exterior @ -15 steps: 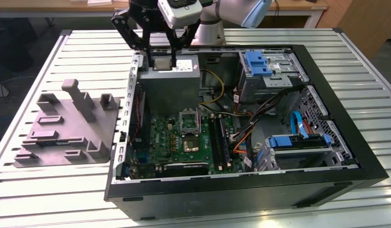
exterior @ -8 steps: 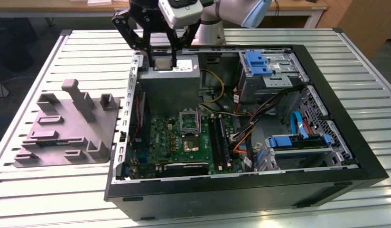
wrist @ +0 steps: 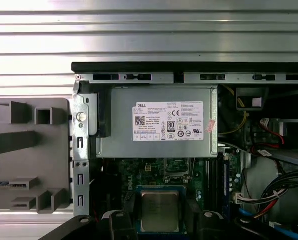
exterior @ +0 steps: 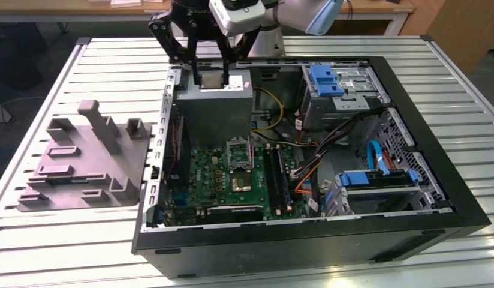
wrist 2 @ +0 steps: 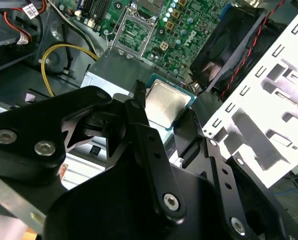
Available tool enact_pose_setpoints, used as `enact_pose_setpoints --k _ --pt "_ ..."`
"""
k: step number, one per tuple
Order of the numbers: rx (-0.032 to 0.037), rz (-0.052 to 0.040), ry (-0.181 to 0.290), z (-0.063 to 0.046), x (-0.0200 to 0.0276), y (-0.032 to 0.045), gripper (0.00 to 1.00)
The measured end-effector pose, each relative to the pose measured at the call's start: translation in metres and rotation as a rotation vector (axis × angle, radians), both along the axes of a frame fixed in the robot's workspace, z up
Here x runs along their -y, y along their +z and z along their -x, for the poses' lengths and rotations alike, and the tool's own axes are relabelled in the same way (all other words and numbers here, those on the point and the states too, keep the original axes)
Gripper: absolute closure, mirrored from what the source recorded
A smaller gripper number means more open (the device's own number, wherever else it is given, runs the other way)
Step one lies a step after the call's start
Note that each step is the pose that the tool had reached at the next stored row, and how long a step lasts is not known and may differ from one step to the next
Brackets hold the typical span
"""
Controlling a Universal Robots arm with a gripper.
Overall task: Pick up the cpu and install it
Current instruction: 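Pick up the cpu and move it towards the insertion slot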
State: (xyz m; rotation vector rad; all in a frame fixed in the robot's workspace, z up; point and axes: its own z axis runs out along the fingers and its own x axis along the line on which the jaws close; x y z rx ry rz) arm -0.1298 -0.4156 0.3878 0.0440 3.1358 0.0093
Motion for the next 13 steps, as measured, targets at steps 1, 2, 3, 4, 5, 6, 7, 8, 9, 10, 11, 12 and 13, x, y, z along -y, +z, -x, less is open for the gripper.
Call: enact_pose_setpoints --k 1,2,3,4,5,6,7,8,9,10,11,12,13 --pt "0.0000 0.0000 0.000 0.000 0.0000 0.0000 0.53" --pt "0.0000 0.0001 0.000 0.000 0.0000 0.0000 0.53" --pt "0.0000 0.0001 0.000 0.000 0.0000 0.0000 0.53" --pt "0.0000 0.0000 0.000 0.000 0.0000 0.0000 0.53" --pt "0.0000 0.0000 0.000 0.000 0.0000 0.0000 0.53" --pt "0.0000 0.0003 0.000 0.000 0.0004 0.0000 0.53" --pt "0.0000 0.0006 0.000 0.000 0.0011 -0.0001 0.53" --pt "0.0000 0.0012 0.000 0.000 0.0024 -0.0002 0.53" --pt "-0.0001 0.0015 0.000 0.000 0.0040 -0.0002 0.53" --pt "-0.0001 0.0020 0.000 0.000 0.0055 -0.0003 0.53" --pt "0.0000 0.0023 0.000 0.000 0.0074 -0.0004 0.53" --pt "0.0000 0.0027 0.000 0.000 0.0093 -0.0005 0.53" --pt "0.0001 0.0031 0.000 0.000 0.0107 -0.0006 0.53"
